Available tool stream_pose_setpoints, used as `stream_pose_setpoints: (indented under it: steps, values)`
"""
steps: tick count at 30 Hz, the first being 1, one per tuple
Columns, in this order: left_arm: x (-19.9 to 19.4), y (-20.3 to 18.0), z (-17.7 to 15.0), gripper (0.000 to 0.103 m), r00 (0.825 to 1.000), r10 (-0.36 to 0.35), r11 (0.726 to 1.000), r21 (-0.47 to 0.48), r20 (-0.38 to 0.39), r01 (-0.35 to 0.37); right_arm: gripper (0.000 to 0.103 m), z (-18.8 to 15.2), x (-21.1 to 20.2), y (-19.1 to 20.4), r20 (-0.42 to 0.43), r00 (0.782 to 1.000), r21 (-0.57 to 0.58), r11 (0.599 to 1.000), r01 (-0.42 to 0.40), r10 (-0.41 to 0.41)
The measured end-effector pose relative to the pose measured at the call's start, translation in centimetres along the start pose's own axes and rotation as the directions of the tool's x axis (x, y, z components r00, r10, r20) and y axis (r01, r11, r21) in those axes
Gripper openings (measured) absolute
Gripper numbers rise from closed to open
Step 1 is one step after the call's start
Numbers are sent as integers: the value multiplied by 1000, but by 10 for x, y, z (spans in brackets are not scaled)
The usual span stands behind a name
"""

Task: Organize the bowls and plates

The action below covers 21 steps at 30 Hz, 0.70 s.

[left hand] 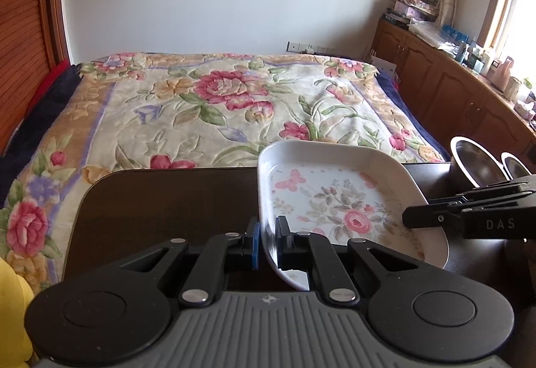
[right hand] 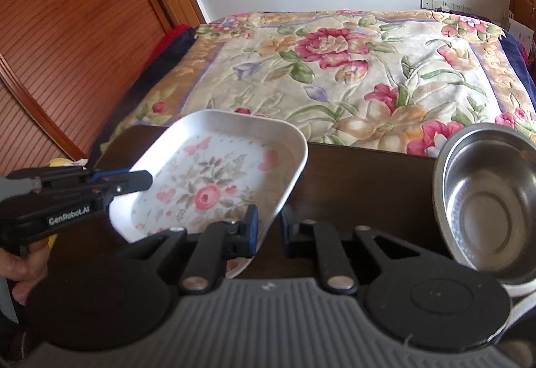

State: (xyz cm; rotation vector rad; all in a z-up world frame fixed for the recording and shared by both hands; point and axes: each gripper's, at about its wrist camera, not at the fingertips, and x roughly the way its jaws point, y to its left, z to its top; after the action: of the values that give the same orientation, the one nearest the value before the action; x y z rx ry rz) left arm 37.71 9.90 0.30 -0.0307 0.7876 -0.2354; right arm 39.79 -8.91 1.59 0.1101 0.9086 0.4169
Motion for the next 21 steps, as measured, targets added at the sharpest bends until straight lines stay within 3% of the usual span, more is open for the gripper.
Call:
stream_pose_setpoints:
  steps: [21]
  values:
    - [-103,-31,-22,10,992,-1,999,40,127,-5,16,-28,-78,16,122,989,-50,996,-72,78]
